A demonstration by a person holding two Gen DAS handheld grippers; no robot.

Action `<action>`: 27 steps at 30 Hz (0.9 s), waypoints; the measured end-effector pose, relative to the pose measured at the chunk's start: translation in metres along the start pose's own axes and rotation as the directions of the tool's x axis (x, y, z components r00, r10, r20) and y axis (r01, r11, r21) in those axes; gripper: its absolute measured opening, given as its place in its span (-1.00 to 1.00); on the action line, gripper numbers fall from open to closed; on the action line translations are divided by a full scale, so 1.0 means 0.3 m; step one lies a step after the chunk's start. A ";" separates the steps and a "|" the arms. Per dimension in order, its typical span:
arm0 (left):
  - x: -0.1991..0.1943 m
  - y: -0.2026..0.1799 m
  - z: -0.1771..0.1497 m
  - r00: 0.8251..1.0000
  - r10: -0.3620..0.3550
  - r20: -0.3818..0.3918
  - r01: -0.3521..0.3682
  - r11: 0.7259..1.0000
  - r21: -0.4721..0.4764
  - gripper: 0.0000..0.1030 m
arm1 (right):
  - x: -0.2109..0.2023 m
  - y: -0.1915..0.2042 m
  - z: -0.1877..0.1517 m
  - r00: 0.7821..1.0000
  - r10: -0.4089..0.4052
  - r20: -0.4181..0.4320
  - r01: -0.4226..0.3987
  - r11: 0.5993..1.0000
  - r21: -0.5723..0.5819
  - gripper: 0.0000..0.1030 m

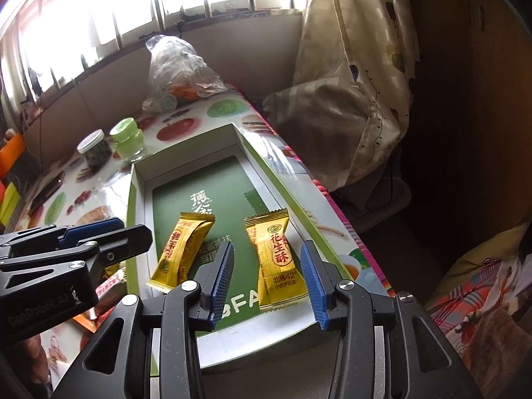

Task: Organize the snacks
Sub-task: 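Lower the yellow packets onto the box floor and open both grippers, then move both open grippers back over the snack pile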

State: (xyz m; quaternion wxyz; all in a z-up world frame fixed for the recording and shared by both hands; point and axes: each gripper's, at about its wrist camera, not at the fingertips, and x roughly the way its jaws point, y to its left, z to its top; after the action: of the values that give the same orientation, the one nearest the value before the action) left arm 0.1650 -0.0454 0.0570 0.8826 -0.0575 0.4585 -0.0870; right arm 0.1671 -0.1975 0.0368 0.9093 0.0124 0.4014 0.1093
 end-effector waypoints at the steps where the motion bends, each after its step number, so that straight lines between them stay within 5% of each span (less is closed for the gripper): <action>1: -0.009 0.002 -0.004 1.000 -0.004 0.006 0.004 1.000 -0.003 -0.26 | -0.006 0.002 -0.002 1.000 0.000 0.002 0.000 1.000 0.000 -0.20; 14: -0.115 0.078 -0.088 0.998 0.053 0.033 -0.052 0.998 -0.041 -0.23 | -0.099 0.070 -0.023 0.997 0.062 0.046 -0.060 0.997 -0.039 -0.17; 27: -0.274 0.337 -0.262 0.980 0.190 0.053 -0.177 0.965 -0.194 -0.23 | -0.128 0.282 -0.117 0.979 0.205 -0.013 -0.202 0.949 -0.241 -0.09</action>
State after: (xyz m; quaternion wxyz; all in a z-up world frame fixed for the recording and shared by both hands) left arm 0.0644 0.0687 0.0593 0.8932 -0.1012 0.4361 0.0410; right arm 0.1003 -0.1251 0.0503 0.8904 -0.0561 0.3760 0.2503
